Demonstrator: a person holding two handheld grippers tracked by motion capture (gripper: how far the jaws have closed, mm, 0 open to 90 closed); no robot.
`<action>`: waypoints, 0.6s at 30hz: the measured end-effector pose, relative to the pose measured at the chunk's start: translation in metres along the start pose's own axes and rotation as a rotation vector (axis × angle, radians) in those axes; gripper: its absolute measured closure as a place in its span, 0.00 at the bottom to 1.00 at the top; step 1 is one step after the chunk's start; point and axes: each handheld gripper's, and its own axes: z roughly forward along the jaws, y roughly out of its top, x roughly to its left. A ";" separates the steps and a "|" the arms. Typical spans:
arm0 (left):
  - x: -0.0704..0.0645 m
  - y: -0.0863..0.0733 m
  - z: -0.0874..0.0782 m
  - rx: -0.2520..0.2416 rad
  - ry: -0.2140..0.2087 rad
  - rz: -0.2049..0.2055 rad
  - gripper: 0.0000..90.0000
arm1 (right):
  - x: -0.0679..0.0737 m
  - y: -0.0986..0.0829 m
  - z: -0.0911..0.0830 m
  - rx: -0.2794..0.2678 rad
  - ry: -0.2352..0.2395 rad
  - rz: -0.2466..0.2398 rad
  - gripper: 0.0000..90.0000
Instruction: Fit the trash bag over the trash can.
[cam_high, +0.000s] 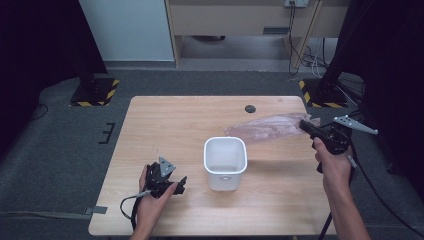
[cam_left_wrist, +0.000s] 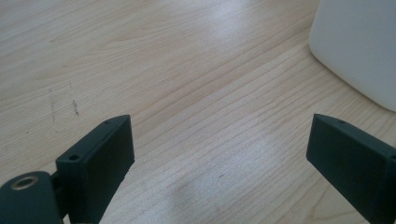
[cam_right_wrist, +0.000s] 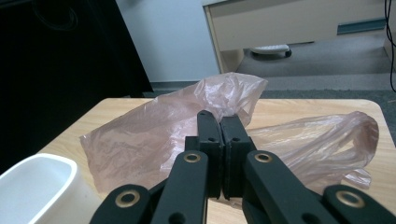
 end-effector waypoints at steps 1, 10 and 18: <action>0.000 0.000 0.000 0.000 0.001 0.000 0.08 | 0.003 0.001 0.001 -0.010 -0.001 -0.012 0.99; 0.001 -0.001 0.001 0.007 0.005 0.000 0.08 | 0.015 0.008 0.002 -0.035 -0.004 -0.037 0.99; 0.001 -0.001 -0.001 0.001 0.007 -0.002 0.08 | 0.019 0.014 0.000 -0.053 0.005 -0.029 0.99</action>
